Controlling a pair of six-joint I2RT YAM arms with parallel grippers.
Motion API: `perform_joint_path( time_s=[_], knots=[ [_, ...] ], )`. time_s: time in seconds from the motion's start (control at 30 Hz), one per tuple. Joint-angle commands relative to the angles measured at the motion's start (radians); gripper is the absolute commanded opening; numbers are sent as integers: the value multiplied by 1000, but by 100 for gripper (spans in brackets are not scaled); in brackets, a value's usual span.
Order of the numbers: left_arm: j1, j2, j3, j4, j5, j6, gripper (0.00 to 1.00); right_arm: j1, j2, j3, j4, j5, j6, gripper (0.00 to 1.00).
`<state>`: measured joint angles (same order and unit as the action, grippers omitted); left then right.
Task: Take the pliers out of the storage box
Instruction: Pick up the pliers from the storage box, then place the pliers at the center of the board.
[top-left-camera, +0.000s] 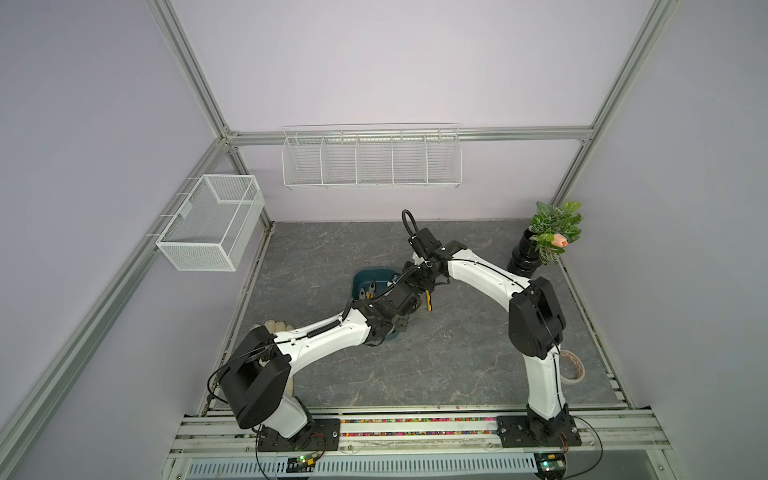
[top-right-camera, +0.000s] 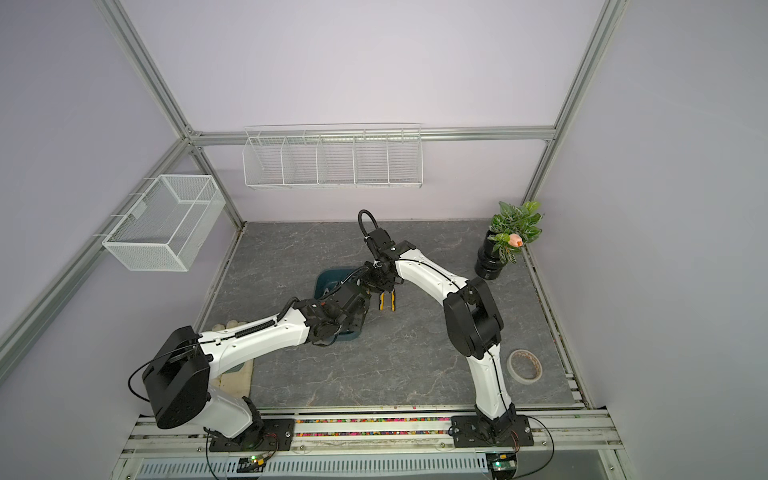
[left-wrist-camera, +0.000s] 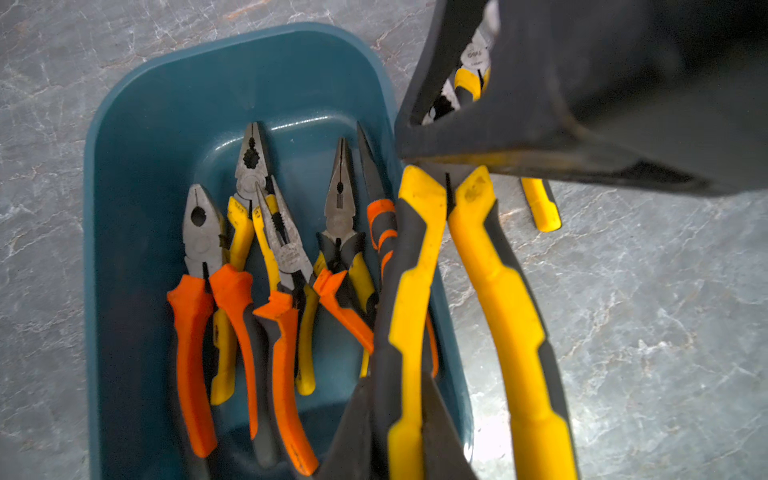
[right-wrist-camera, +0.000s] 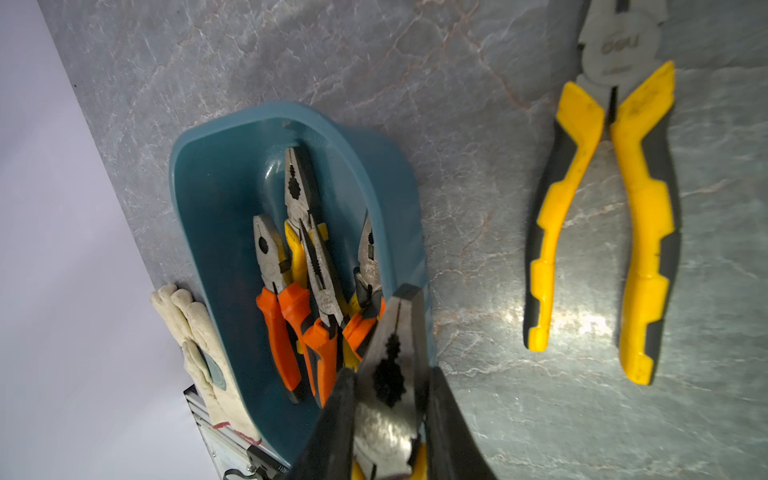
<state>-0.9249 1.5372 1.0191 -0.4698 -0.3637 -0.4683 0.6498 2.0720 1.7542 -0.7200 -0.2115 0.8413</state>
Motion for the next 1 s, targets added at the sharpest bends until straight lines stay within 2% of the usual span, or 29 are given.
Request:
perform_joint_path(
  time_s=[0.0,0.07,0.13,0.37,0.6,0.8,0.97],
  knots=[
    [-7,-32,27,75,0,11,43,-7,-66,-20,-25,7,-90,7],
    [-7,-34,29,71,-5,11,56,-15,-78,-28,-21,5,-94,7],
    [-7,-35,32,67,-9,12,61,-20,-91,-45,-7,-3,-95,7],
    [-6,-41,36,49,-36,5,63,-33,-123,-79,10,-14,-112,7],
    [-5,-91,55,-29,-160,-18,63,-108,-205,-112,-31,8,-163,7],
    [5,-118,34,-36,-171,-12,63,-215,-242,-86,-156,45,-304,7],
    [8,-113,17,-21,-159,-14,62,-244,-153,26,-311,46,-506,6]
  ],
)
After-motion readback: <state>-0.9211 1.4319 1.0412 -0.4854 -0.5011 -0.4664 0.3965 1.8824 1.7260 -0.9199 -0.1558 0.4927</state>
